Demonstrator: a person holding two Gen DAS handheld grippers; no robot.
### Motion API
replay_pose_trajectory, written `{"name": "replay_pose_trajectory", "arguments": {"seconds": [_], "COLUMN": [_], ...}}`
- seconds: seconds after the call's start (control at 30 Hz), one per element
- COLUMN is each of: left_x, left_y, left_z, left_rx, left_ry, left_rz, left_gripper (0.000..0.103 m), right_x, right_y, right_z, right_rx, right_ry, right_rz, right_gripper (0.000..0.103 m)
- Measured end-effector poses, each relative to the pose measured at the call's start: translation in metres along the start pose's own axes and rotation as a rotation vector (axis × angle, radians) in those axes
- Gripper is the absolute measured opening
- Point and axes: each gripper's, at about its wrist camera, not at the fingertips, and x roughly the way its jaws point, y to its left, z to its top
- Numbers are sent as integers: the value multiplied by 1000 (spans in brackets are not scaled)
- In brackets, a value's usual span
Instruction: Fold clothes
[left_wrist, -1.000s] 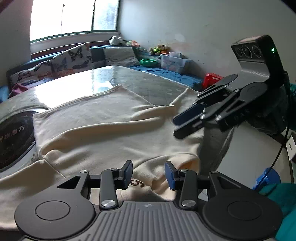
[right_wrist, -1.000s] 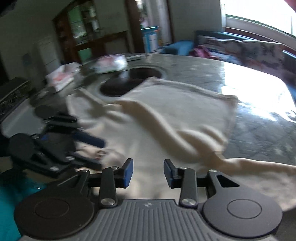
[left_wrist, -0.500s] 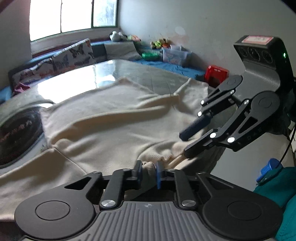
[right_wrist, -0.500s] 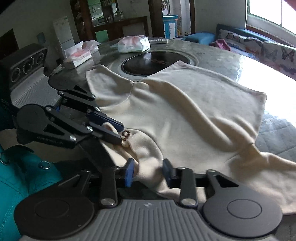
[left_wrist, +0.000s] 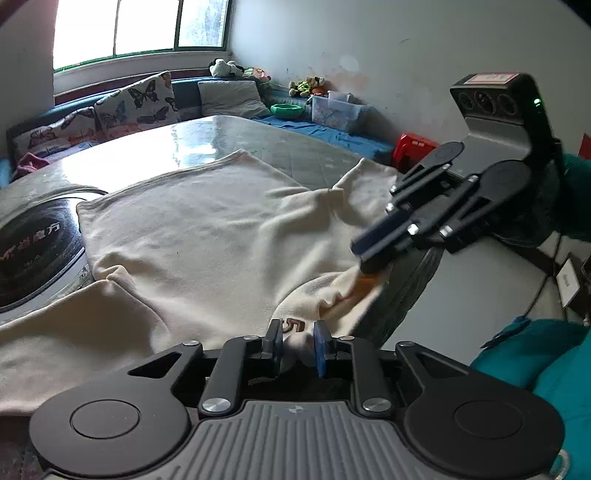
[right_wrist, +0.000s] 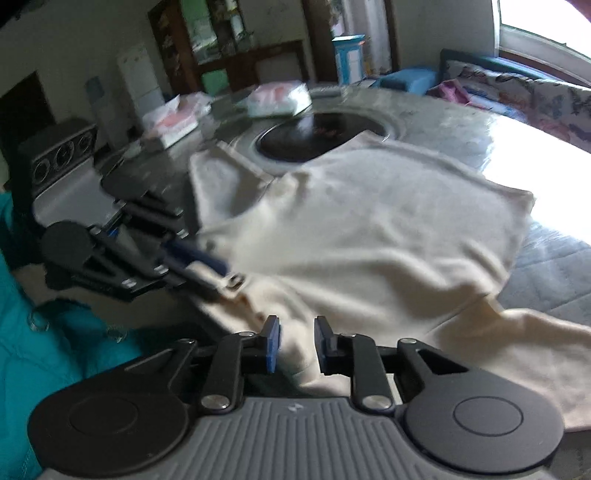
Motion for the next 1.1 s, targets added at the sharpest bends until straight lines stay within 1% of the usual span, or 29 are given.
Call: {"name": "replay_pose_trajectory", "arguments": {"seconds": [0.03,0.13,0.23,0.33,0.37,0.47,0.6,0.7,0.77,0.87,1.0,1.1], "left_x": [-2,-3,9,32,40,53,40,36,36,43,45,44], "left_y": [3,11,30,48,55,67,76,82,84,83,83,85], "left_z": [3,15,29,33,35,30,19,18,20,22,21,19], "left_rx": [-1,-14,-95,-183,-213,-259,-241,-254,-255,-234,-214,-208], "left_ry": [-10,-49,-95,-87,-84,-42,-47,-44,-45,-45,-56,-66], "left_rz": [8,55,96,137,151,207,233,243,248,257,266,264], "left_gripper": [22,25,25,25,25,24,25,26,34,37,37,37], "right_x": [-1,1,7,18,22,31,24,18,15,17,34,46], "right_y": [-4,-21,-36,-45,-48,-55,-55,-58,-63,-79,-107,-132], "right_z": [2,8,11,12,11,4,-3,1,8,20,32,35], "right_rx": [8,32,54,44,44,51,54,69,84,126,149,196], "right_ry": [-12,-43,-67,-72,-63,-22,-6,-24,-49,-73,-54,-42], "right_rz": [-21,-117,-184,-253,-267,-300,-296,-274,-264,-264,-342,-378], "right_gripper": [29,29,29,30,30,31,31,31,31,31,31,31]}}
